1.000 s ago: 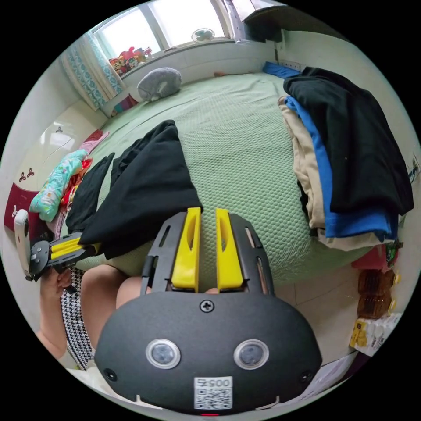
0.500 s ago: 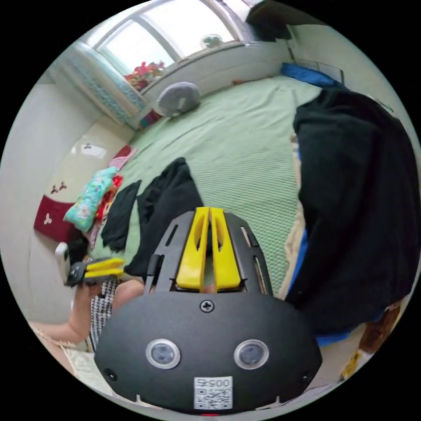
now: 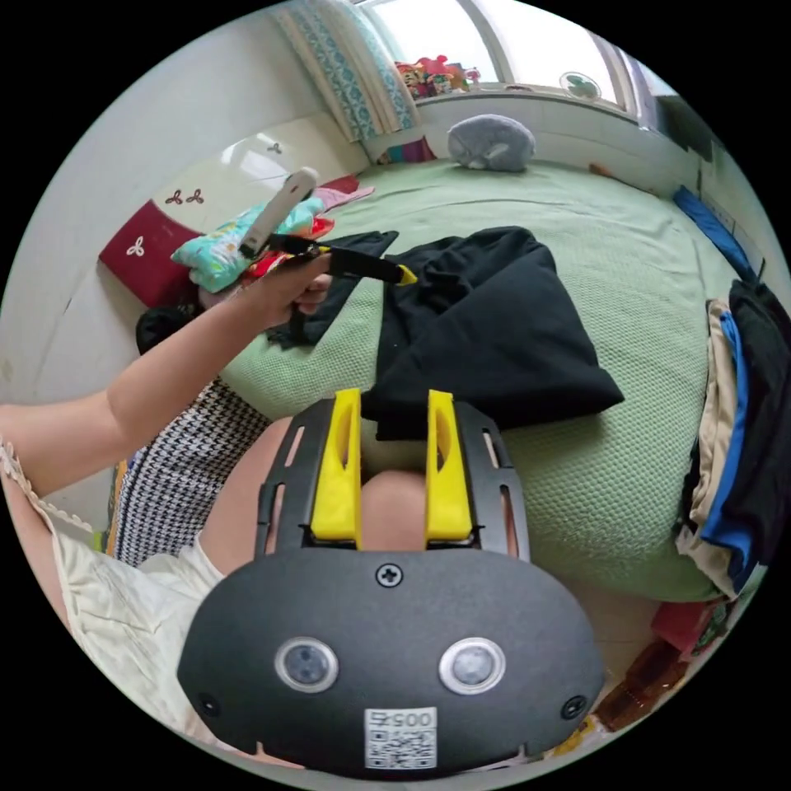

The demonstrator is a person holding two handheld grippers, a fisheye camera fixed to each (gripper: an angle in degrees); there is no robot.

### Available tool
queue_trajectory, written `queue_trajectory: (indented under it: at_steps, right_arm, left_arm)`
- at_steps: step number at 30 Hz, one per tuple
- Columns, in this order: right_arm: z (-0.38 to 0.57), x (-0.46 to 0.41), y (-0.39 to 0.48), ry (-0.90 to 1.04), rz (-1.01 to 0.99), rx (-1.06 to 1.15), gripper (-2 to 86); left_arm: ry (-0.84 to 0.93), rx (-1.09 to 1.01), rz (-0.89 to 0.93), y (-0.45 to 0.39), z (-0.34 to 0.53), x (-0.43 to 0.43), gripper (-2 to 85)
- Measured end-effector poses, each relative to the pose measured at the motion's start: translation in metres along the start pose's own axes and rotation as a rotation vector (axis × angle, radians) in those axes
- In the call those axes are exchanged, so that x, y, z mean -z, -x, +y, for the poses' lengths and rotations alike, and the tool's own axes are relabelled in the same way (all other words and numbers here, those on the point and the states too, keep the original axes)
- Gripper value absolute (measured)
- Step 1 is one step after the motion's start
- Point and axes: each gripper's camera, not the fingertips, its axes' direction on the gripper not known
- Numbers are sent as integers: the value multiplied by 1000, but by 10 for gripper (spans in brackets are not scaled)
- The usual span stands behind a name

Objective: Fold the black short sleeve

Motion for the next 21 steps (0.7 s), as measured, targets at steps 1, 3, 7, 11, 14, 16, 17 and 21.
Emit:
queue_trajectory:
  at_steps: [1,3,7,11,14,16,17,21]
  right_arm:
    - [-3,-6,10,-3,32,14,105]
    - [-9,-22,22,21,94,33,98]
    - [-16,-67,19,141,169,-7,52]
    - [-8,-63,16,95,135,-46,8]
    - [-3,-47,26,28,150,-29,-4]
    - [-1,-40,33,-1,167,-18,-5]
    - [0,-38,37,-20,171,-14,-5]
    - [-7,-62,52,22,157,14,-2]
  left_arm:
    - [24,2,10,2,-4,-10,131]
    - [38,0,12,3,-7,-18,104]
    - [-15,-25,14,7,-8,-9,56]
    - [-45,-50,71,28,-19,18,42]
    - [-99,-38,109,52,-31,44,36]
    - [-102,-32,59,68,-38,54,31]
    - [-79,-32,41,79,-43,56,26]
    - [-68,88,-116,120,-48,48,5]
